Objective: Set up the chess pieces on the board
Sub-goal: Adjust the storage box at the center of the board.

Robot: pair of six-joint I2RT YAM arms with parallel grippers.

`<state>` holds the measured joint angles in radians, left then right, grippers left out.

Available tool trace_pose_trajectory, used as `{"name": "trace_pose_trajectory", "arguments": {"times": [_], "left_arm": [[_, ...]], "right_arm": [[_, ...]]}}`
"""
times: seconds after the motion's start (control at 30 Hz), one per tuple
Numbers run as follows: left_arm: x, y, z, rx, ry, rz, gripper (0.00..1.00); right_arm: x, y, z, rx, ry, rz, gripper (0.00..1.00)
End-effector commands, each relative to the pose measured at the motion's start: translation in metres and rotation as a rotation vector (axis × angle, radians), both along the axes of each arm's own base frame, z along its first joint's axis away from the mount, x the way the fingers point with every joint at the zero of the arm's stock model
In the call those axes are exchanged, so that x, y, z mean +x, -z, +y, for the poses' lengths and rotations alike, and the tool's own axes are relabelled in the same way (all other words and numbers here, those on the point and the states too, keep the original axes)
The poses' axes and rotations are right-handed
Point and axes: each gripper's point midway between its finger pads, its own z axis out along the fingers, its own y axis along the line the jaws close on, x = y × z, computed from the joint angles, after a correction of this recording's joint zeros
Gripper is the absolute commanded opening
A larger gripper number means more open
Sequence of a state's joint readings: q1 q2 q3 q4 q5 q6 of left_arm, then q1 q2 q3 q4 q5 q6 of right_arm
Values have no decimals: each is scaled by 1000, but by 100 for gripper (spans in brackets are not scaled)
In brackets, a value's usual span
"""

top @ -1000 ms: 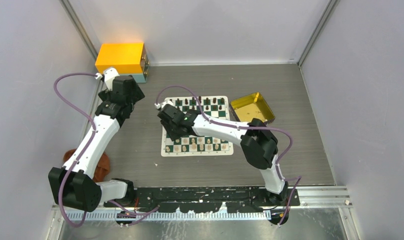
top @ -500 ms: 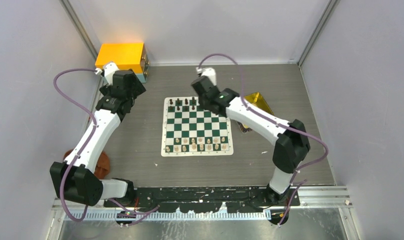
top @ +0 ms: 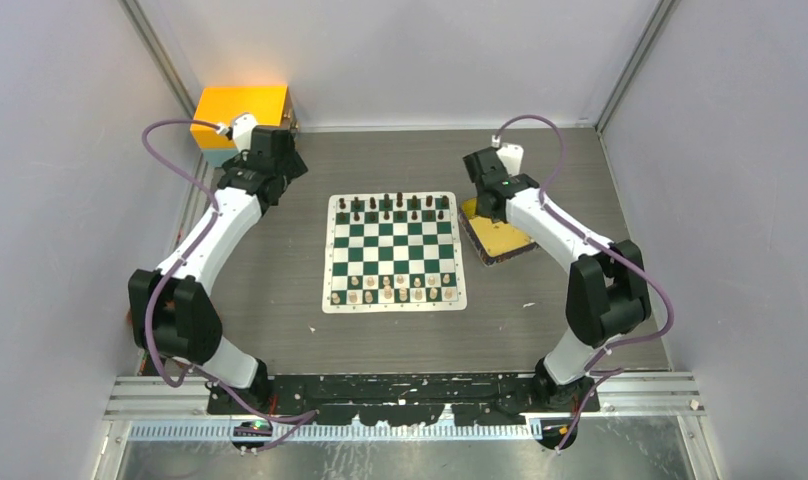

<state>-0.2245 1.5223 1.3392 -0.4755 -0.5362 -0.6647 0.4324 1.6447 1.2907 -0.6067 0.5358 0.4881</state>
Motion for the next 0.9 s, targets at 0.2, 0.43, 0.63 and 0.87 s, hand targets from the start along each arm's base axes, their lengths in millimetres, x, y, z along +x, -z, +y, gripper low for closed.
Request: {"name": "trace_pose_trajectory", "arguments": {"times": [0.2, 0.43, 0.63, 0.87], "left_arm": [[41, -30, -4, 3, -28, -95, 95], [59, -25, -11, -15, -24, -107, 94], [62, -18, -13, -28, -26, -101, 94], [59, -16, -14, -37, -21, -99, 94]], "right_arm": [[42, 8, -69, 25, 196, -59, 36], [53, 22, -100, -22, 214, -34, 38], [56, 23, -119, -50, 241, -27, 45], [62, 20, -122, -55, 230, -26, 54]]}}
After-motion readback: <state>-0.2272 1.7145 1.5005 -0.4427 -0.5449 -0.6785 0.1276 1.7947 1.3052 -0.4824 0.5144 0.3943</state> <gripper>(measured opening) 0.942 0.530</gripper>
